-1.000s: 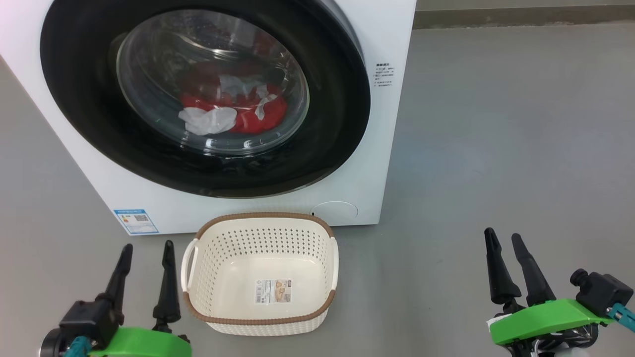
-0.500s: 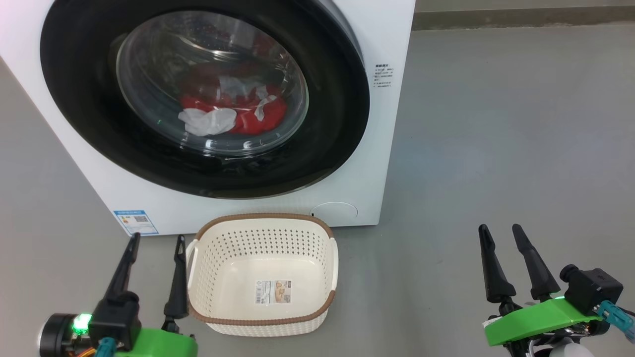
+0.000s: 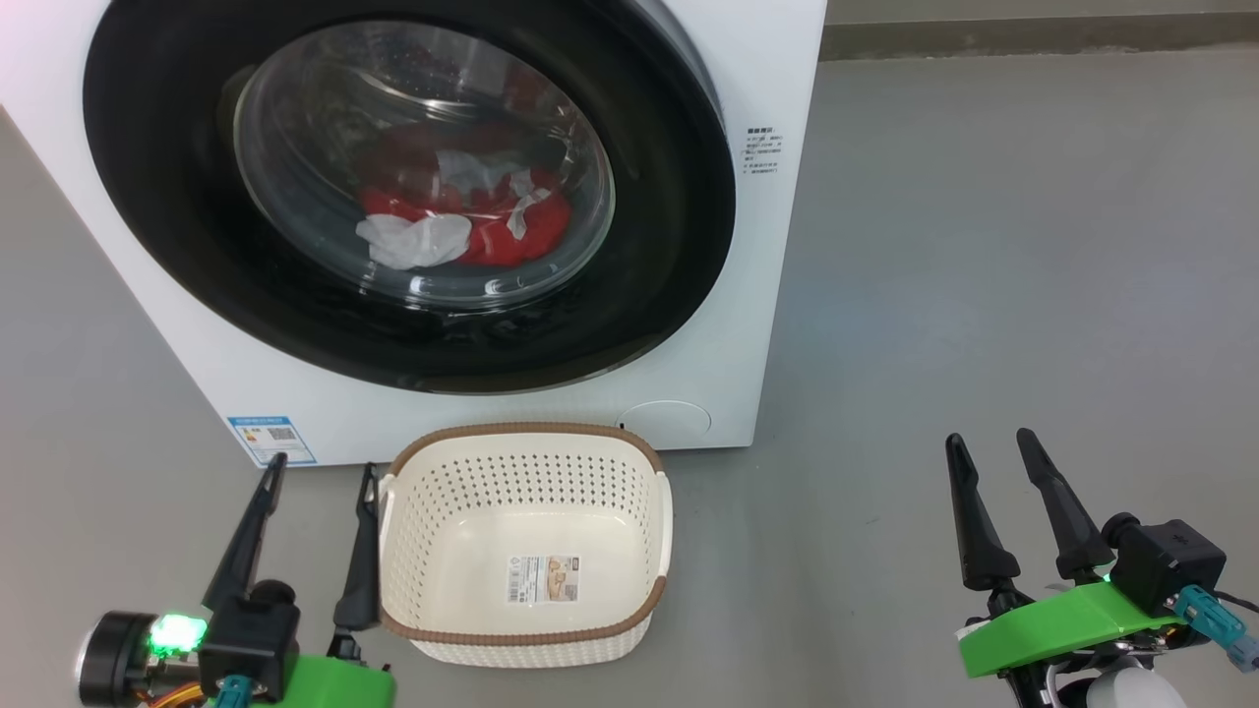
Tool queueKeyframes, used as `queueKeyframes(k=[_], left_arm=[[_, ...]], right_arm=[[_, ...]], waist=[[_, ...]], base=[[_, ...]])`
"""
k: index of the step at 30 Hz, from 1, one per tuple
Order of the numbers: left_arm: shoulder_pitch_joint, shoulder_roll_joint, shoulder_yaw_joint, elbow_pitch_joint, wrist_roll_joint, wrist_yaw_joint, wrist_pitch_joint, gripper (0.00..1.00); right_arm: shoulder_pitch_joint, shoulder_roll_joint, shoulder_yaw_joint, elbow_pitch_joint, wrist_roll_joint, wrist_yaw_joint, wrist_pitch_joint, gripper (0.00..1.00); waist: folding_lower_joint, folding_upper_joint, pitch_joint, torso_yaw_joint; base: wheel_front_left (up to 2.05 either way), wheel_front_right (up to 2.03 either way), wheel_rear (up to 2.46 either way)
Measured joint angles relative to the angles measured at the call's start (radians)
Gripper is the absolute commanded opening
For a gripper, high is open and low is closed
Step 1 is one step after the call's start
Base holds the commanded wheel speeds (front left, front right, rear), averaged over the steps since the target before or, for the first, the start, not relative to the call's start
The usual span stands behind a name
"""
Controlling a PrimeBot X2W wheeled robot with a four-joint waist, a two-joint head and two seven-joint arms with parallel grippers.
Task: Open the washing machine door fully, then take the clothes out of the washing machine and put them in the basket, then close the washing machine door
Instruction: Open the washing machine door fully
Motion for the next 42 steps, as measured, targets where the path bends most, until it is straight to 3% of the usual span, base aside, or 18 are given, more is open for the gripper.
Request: queueKeyframes(k=[28, 38, 41, 42], left_arm=[[-0.02, 0.0, -0.011, 0.036, -0.023, 0.005, 0.0, 1.0], [-0.047, -0.004, -0.015, 0.035, -0.026, 0.004, 0.0, 1.0], [-0.065, -0.01, -0.02, 0.03, -0.026, 0.004, 0.0, 1.0], [-0.069, -0.01, -0.02, 0.028, -0.026, 0.004, 0.0, 1.0]], right_arm=[[-0.002, 0.0, -0.018, -0.021, -0.007, 0.0, 0.0, 1.0], [-0.088, -0.002, -0.021, -0.019, 0.005, 0.0, 0.001, 1.0], [-0.142, -0.004, -0.02, -0.005, 0.025, 0.0, 0.002, 0.29], [-0.16, -0.005, -0.02, 0.0, 0.045, 0.0, 0.002, 0.19]], waist=[[0.0, 0.0, 0.045, 0.019], [0.0, 0.0, 0.106, 0.036], [0.0, 0.0, 0.131, 0.045], [0.0, 0.0, 0.138, 0.047]], base=[[0.0, 0.0, 0.0], [0.0, 0.0, 0.0], [0.0, 0.0, 0.0], [0.0, 0.0, 0.0]])
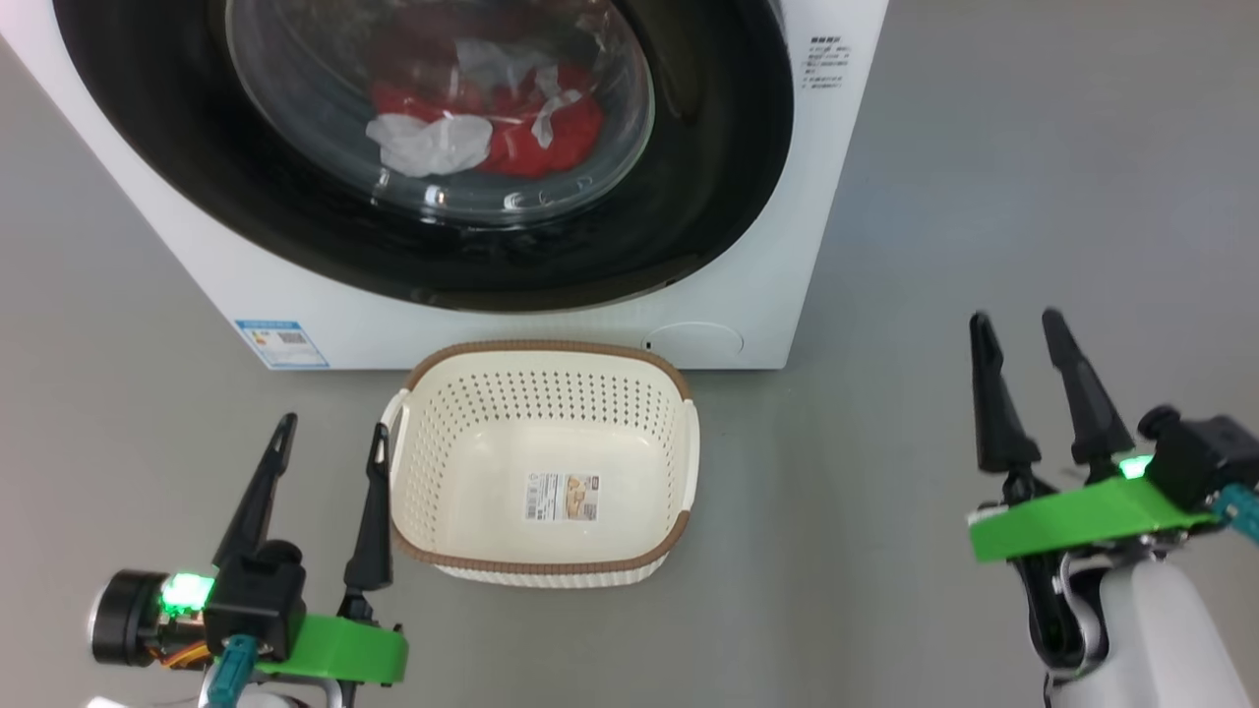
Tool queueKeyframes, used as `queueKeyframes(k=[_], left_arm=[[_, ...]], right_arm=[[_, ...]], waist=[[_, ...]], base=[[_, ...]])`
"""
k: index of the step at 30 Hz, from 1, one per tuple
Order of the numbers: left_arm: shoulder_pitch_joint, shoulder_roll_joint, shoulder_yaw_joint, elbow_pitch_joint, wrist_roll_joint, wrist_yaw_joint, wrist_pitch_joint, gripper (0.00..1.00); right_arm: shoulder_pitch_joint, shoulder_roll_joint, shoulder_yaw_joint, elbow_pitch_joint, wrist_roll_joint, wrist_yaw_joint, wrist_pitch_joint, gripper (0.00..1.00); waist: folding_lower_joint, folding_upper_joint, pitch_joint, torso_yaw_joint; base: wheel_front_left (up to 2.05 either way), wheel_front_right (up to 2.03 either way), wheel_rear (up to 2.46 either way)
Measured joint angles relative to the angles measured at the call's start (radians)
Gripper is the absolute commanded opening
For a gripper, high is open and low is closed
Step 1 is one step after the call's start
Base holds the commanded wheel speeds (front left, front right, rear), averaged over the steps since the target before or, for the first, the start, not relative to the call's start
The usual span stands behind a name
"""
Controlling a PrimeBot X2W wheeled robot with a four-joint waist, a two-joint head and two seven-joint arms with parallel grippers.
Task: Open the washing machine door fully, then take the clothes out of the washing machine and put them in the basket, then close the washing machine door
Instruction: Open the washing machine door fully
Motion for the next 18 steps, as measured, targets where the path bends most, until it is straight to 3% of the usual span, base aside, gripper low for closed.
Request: queueKeyframes(k=[1, 2, 8, 18], left_arm=[[-0.004, 0.0, 0.0, -0.001, 0.0, 0.0, 0.0, 1.0], [-0.009, -0.001, -0.001, -0.003, 0.0, 0.0, 0.0, 1.0], [-0.032, -0.011, -0.005, -0.011, -0.003, 0.0, 0.0, 1.0], [-0.068, -0.017, -0.01, -0.024, -0.006, 0.0, 0.0, 1.0]], right_arm=[[-0.018, 0.0, 0.0, 0.005, 0.01, 0.0, 0.0, 0.05], [-0.037, -0.001, 0.0, 0.01, 0.022, 0.0, 0.001, 0.0], [-0.138, -0.004, -0.006, 0.05, 0.094, 0.0, 0.001, 0.0], [-0.326, -0.058, -0.001, 0.144, 0.35, 0.0, 0.047, 0.0]], waist=[[0.0, 0.0, 0.007, 0.002], [0.0, 0.0, 0.015, 0.005], [0.0, 0.0, 0.061, 0.023], [0.0, 0.0, 0.129, 0.046]], base=[[0.0, 0.0, 0.0], [0.0, 0.0, 0.0], [0.0, 0.0, 0.0], [0.0, 0.0, 0.0]])
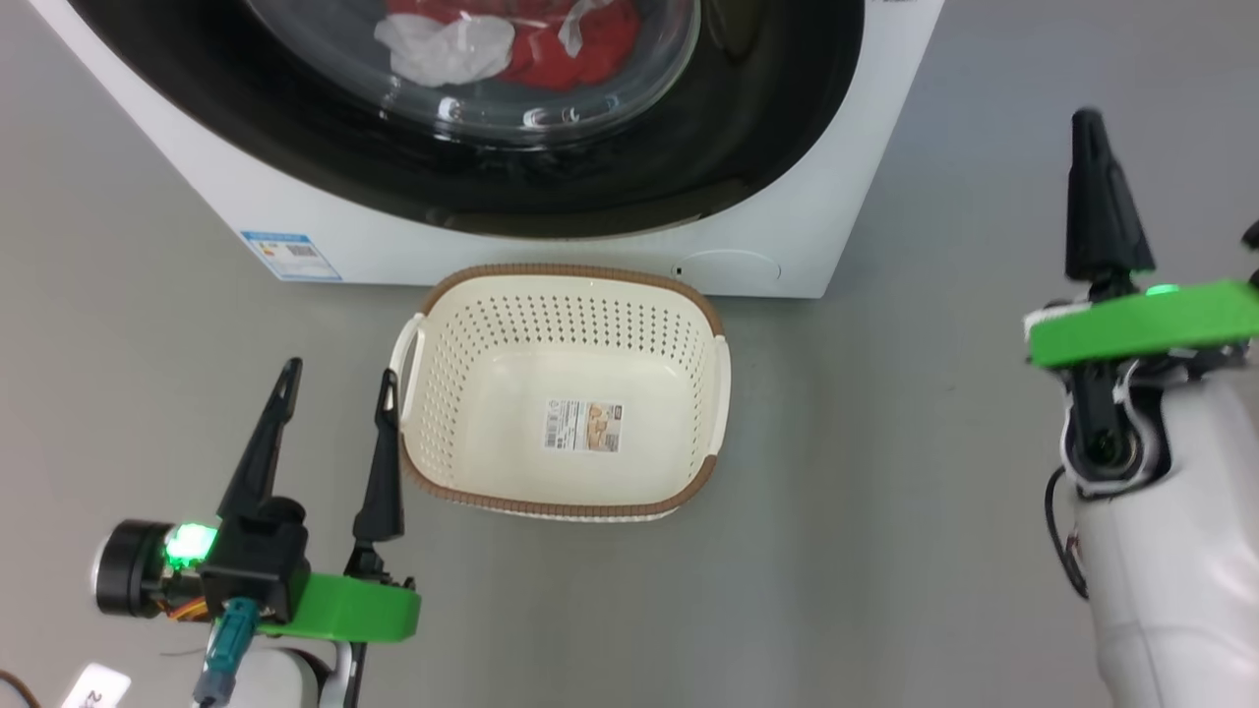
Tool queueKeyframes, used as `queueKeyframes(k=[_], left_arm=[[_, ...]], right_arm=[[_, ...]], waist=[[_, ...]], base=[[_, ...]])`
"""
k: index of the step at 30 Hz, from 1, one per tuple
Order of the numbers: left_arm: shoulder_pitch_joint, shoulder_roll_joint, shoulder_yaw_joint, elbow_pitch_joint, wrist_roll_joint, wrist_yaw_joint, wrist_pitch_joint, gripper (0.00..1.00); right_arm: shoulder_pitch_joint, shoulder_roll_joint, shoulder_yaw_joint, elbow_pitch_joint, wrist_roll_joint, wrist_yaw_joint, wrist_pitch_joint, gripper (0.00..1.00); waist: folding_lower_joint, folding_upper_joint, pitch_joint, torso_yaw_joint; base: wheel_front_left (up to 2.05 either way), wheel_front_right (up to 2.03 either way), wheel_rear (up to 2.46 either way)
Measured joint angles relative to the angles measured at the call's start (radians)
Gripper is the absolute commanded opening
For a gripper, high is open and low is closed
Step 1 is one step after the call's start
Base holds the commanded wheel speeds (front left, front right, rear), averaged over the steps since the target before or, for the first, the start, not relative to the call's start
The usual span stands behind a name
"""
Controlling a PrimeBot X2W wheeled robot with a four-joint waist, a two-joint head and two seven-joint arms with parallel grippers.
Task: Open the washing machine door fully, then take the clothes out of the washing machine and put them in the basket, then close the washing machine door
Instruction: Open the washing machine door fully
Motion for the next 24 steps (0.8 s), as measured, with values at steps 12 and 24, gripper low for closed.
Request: queueKeyframes(k=[12, 24], left_arm=[[-0.049, -0.016, -0.015, -0.01, 0.0, -0.001, 0.0, 1.0], [-0.067, -0.029, -0.029, -0.01, 0.0, -0.001, 0.0, 1.0]], right_arm=[[-0.246, -0.069, 0.047, 0.155, 0.362, 0.0, 0.148, 0.0], [-0.388, -0.141, 0.092, 0.291, 0.562, 0.0, 0.273, 0.0]], waist=[[0.0, 0.0, 0.091, 0.041], [0.0, 0.0, 0.142, 0.11]], base=[[0.0, 0.0, 0.0], [0.0, 0.0, 0.0]])
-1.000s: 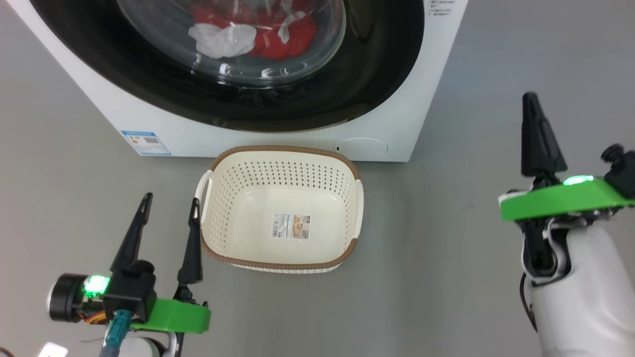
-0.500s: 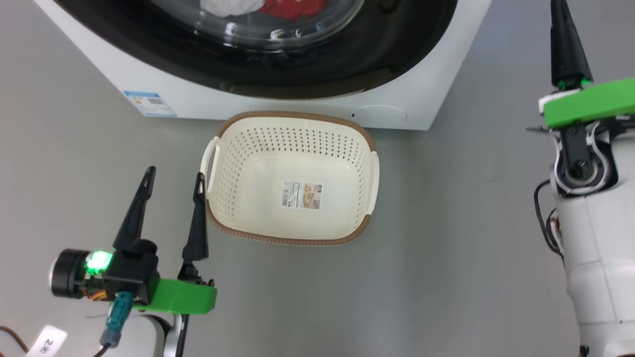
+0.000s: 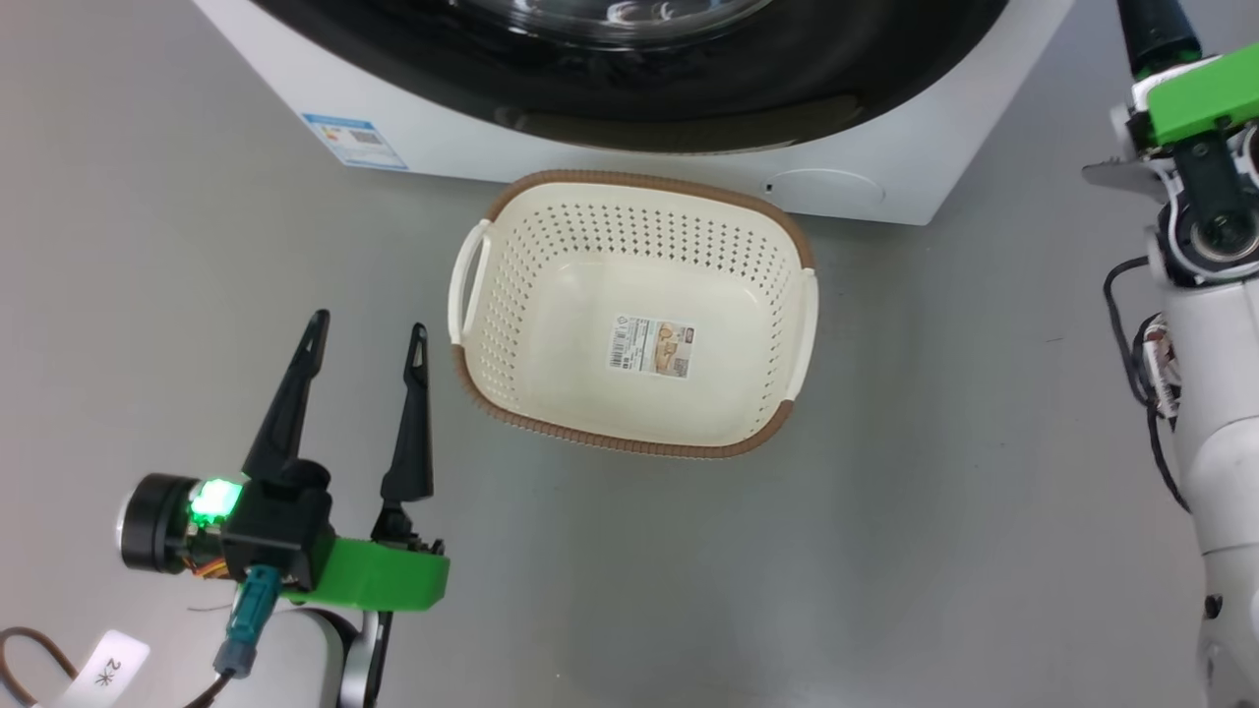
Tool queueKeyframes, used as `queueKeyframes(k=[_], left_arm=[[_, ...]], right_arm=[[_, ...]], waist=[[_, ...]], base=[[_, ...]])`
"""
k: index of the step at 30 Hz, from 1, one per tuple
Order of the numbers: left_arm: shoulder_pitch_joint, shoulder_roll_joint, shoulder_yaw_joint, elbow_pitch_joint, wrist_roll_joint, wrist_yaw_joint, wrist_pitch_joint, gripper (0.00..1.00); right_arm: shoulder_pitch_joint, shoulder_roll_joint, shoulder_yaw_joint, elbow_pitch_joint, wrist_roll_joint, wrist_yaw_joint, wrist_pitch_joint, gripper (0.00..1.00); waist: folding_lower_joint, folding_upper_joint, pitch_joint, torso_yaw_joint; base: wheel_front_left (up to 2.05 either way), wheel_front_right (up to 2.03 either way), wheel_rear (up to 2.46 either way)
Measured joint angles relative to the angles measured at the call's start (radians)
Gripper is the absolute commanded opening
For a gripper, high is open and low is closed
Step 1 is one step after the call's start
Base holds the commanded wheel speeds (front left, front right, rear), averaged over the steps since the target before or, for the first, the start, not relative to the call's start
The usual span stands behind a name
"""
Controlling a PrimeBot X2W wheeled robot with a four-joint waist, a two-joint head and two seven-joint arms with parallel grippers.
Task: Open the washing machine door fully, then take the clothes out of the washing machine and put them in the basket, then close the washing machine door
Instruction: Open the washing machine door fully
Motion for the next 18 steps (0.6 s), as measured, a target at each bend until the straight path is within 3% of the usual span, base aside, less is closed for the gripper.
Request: queueKeyframes(k=[18], left_arm=[[-0.019, -0.01, -0.02, 0.0, 0.002, -0.009, 0.0, 1.0]], right_arm=[[-0.151, -0.044, -0.007, 0.147, 0.217, -0.002, 0.127, 0.0]], waist=[[-0.0001, 0.0, 0.059, 0.072]], base=[[0.0, 0.0, 0.0]])
